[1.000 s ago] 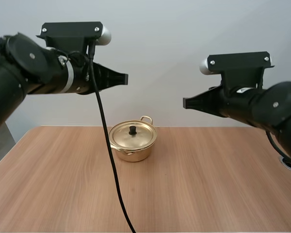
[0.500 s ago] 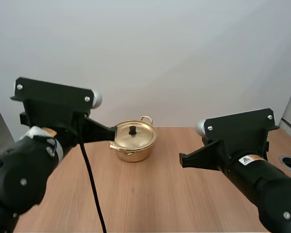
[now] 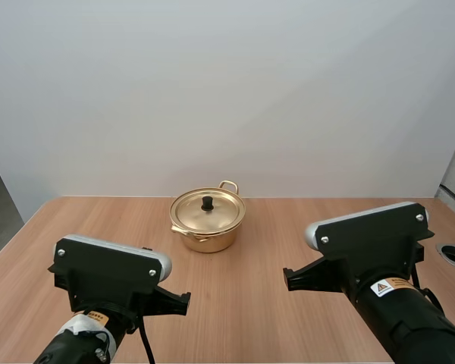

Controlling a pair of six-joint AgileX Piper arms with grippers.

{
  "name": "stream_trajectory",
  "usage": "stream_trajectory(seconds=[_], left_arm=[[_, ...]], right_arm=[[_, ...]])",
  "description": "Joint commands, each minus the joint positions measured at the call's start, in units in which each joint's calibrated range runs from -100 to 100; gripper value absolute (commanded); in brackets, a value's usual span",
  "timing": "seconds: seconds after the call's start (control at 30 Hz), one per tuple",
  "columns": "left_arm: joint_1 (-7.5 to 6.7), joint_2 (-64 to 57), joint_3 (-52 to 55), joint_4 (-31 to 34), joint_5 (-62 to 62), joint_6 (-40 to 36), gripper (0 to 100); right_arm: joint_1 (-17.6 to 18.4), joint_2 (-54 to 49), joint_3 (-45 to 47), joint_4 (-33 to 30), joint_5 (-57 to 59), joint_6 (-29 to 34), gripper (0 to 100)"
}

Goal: Open the pot, put the car inside, and close it

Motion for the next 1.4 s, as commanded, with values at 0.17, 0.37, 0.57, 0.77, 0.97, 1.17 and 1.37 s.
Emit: stream_trajectory(seconds=[0.17, 0.37, 0.57, 0.77, 0.97, 1.17, 1.37], left_arm=[[-0.03, 0.0, 0.0, 7.0, 0.0, -0.2, 0], [-0.03, 0.0, 0.0, 16.1, -0.8, -0.2, 0], [-0.03, 0.0, 0.0, 16.0, -0.9, -0.2, 0], [-0.03, 0.0, 0.0, 16.0, -0.9, -0.2, 0], [-0.03, 0.0, 0.0, 16.0, -0.9, -0.2, 0], [-0.03, 0.0, 0.0, 15.1, 0.0, -2.4, 0], [-0.03, 0.0, 0.0, 14.4, -0.6, -14.4, 0]], right_arm=[[1.1, -0.8, 7.1, -3.7, -9.5, 0.1, 0], [3.6, -2.7, 8.4, -5.9, -6.6, 0.9, 0], [3.6, -2.7, 8.4, -11.2, 0.2, 9.1, 0], [3.7, -2.7, 8.4, -18.3, 1.2, 15.4, 0], [4.2, -2.7, 8.4, -18.3, 1.2, 15.4, 0], [4.2, -2.7, 8.4, -18.3, 1.2, 15.4, 0], [4.2, -2.7, 8.4, -18.3, 1.2, 15.4, 0]])
